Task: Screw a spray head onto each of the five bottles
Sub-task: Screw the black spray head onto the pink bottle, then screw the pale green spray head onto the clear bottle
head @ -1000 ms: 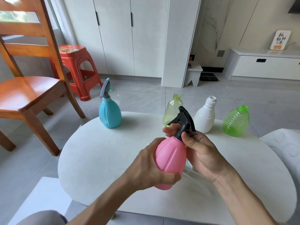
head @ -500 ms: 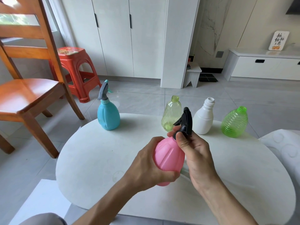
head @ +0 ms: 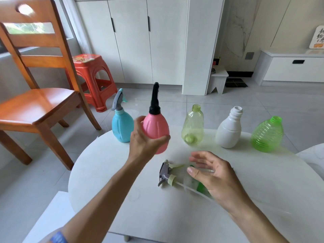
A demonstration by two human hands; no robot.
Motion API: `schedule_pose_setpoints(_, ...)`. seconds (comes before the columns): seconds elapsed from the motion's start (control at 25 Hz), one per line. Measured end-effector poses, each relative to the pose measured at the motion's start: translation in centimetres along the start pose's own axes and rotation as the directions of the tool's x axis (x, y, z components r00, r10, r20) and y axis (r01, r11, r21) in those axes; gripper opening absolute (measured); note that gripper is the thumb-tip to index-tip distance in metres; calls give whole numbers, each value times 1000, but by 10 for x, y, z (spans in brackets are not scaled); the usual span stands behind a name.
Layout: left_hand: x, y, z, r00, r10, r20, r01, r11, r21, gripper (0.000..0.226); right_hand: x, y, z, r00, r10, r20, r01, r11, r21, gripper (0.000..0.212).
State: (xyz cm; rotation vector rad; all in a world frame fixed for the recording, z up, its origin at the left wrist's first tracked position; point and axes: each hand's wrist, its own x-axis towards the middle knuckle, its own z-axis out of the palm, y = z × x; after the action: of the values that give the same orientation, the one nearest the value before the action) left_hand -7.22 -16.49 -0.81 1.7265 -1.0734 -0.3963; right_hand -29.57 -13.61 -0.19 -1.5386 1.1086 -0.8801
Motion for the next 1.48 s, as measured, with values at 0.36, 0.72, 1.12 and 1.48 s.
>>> schedule_pose_setpoints(0.36, 70, -56, 50, 999, -10, 51, 8, 999, 39, 96, -8, 0, -26, 998, -65, -15, 62, 991, -117, 23)
schedule_pose_setpoints(0.72, 50, -62, 36, 965, -204, 166, 181, 973, 144, 112, -3, 11, 5, 966, -260, -19, 203, 797, -569, 24)
schedule_pose_setpoints(1.12, -18, -54, -17, 961, -193, 197, 168, 977, 134, 27, 5, 52, 81, 914, -329, 236, 347, 335, -876, 10)
schedule_pose_setpoints(1.48, -38, -17, 6, 979, 115, 170, -122, 992, 33, 34, 15, -27, -33, 965, 8, -264, 141, 831, 539, 14)
